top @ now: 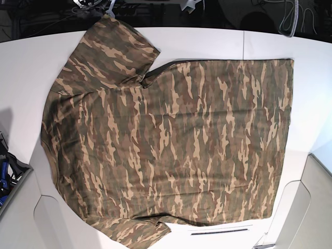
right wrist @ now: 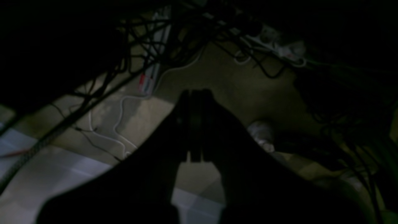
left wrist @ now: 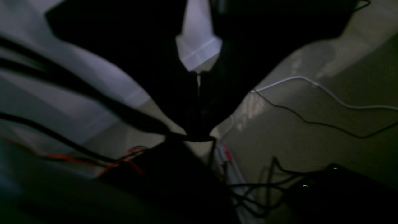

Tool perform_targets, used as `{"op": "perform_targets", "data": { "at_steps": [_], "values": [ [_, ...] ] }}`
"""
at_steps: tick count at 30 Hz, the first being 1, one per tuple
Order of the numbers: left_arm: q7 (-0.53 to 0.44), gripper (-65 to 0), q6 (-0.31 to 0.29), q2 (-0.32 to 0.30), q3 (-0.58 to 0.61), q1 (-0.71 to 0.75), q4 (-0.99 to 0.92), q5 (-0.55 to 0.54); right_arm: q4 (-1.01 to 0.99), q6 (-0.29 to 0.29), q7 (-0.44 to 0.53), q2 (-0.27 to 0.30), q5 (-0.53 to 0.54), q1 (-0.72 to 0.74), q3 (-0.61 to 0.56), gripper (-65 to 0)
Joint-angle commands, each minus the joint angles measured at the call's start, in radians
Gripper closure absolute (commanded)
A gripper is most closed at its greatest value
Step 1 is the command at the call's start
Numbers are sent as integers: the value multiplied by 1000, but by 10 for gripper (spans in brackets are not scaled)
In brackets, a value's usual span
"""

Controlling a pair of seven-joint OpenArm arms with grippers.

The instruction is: Fold the T-shirt properly

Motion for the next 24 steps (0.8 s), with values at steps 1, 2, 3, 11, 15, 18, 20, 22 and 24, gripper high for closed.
{"op": "perform_targets", "data": {
  "at_steps": [1,2,3,11,15,18,20,22,24],
  "values": [
    [-7,0,-12,-6,1,16,29,-3,30,4,3,17,1,-22,2,0],
    [-8,0,-12,-14,1,31,55,-3,58,4,3,28,1,-40,2,0],
    [-8,0,-12,-21,1,47,81,-4,88,4,3,40,1,-61,2,0],
    [-7,0,-11,-110,-13,198,316,-162,344,4,3,137,101,-243,3,0],
    [-8,0,-11,-140,-73,286,450,-177,480,4,2,190,156,-340,3,0],
    [-8,0,-11,-148,-138,345,537,-177,580,4,2,230,178,-404,3,0],
    [-6,0,-11,-153,-179,378,591,-180,647,4,-12,252,183,-445,3,0],
    [2,0,-11,-156,-217,417,649,-196,718,4,-50,273,185,-484,3,0],
    [6,0,-13,-156,-258,454,710,-206,791,4,-89,293,186,-520,3,0]
  ]
}}
